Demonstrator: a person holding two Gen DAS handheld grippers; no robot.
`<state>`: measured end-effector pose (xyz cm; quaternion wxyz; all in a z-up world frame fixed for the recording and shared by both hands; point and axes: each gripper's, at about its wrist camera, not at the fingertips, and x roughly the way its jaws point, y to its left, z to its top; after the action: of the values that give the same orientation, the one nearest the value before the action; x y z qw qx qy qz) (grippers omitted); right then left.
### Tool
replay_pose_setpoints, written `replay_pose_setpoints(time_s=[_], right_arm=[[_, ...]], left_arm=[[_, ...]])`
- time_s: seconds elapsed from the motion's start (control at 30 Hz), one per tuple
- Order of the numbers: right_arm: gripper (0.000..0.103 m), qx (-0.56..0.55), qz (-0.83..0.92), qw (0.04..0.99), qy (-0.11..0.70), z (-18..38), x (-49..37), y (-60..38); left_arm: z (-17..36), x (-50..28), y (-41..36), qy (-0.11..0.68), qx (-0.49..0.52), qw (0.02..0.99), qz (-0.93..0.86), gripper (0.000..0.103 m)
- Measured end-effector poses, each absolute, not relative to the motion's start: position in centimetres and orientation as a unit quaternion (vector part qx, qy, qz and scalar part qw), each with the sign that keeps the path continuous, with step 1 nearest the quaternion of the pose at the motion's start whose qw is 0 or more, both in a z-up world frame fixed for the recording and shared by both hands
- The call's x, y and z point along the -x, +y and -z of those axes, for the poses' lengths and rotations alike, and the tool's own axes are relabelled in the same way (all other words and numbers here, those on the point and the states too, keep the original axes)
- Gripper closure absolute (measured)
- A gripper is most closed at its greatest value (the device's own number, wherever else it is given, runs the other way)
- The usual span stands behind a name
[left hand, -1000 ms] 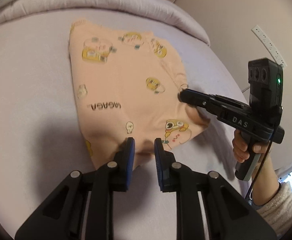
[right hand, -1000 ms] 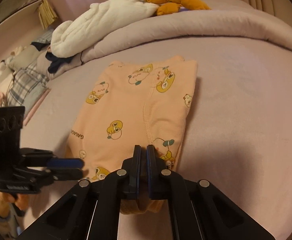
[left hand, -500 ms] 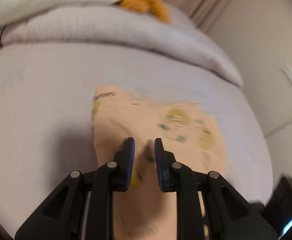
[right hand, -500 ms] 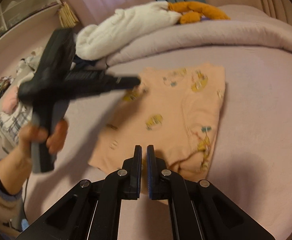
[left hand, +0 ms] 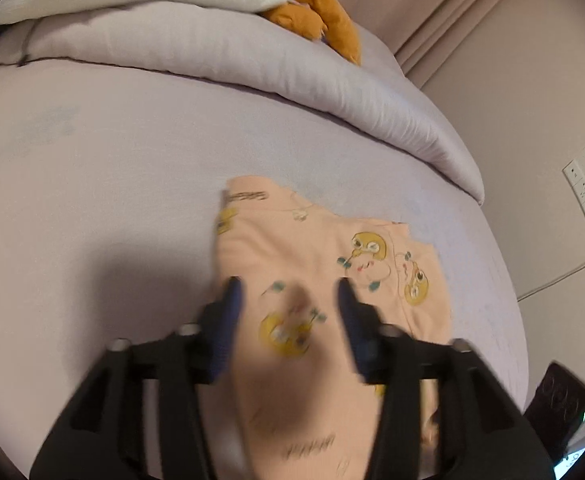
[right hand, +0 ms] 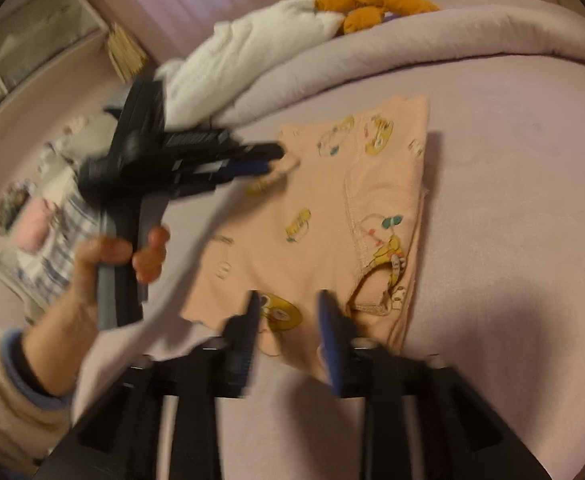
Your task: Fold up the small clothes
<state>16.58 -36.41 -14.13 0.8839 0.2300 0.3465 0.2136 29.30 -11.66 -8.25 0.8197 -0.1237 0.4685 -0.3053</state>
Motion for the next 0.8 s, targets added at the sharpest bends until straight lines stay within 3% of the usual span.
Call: replay_pose_setpoints(time_s=[0.27,0.47,0.8], right_arm=[[0.026,-0.339,-0.154,0.868,0.328,14.0,-16.0,-42.5],[0.024,-0.418,-0.158,0.817,0.366,17.0,-19.8,-43.3],[0.024,-0.346,-0.171,0.831,0.4,16.4,-24.0,-38.8]], left_arm=[[9.7,-25.9,-7.0,0.508,0.158,0.776,0.339,0.039],[11.6,-25.2,-8.2,0.541,0.191,0.729,0.373,0.039],[12.7,-25.6,-12.3,0.539,0.192,0.713,0.404,0.038]])
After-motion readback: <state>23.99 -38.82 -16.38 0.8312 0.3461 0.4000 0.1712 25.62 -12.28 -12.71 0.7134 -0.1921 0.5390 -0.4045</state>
